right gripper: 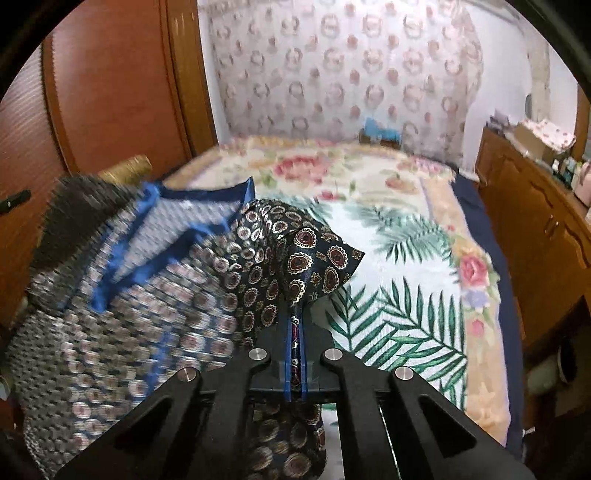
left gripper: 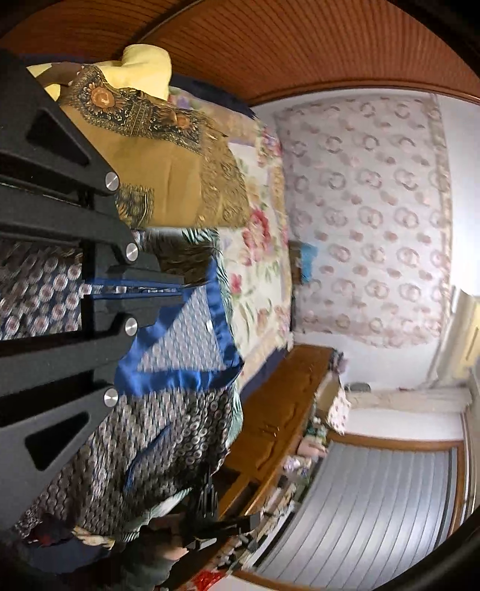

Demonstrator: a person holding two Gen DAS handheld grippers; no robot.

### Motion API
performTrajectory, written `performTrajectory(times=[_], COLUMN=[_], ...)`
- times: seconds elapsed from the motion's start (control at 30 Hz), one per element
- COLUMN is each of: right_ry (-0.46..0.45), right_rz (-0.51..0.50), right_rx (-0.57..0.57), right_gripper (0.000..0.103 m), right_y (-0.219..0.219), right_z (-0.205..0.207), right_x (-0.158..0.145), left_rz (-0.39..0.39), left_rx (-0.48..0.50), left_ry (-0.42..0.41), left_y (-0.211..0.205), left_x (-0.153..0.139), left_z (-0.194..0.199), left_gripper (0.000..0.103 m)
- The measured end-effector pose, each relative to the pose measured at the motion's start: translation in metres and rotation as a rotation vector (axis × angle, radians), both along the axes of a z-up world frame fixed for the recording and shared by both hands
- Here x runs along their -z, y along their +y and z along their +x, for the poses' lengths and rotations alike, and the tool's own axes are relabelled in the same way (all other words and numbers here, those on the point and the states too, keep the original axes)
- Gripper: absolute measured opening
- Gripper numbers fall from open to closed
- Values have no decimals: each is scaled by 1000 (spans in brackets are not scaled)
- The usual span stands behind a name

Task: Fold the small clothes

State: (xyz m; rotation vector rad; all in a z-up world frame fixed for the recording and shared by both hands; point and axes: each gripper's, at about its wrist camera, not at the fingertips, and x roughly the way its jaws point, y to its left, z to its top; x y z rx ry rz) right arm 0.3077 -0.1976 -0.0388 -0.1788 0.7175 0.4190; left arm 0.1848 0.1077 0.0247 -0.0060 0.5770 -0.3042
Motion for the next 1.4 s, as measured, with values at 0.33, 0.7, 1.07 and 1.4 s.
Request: performTrajectory(times=[0.33, 0.7, 1.07, 1.4], right_ry=[-31, 34, 48, -33], right_rz=[-61, -89, -96, -63], right_rx=[18, 42, 43, 35], right_gripper=[2, 2, 2, 2], right_y=[5, 12, 14, 13], right_z=[-34, -7, -2, -17], right_x=[-12, 6, 17, 1], left_rz=[113, 335, 661, 398], left_rx=[-27, 94, 41, -60], left_ry=[47, 239, 275, 77], left_y=[-1, -55, -60, -34], left_x=[30, 94, 119, 46], left_z=[3, 26, 39, 14], left_gripper=[24, 46, 46, 2])
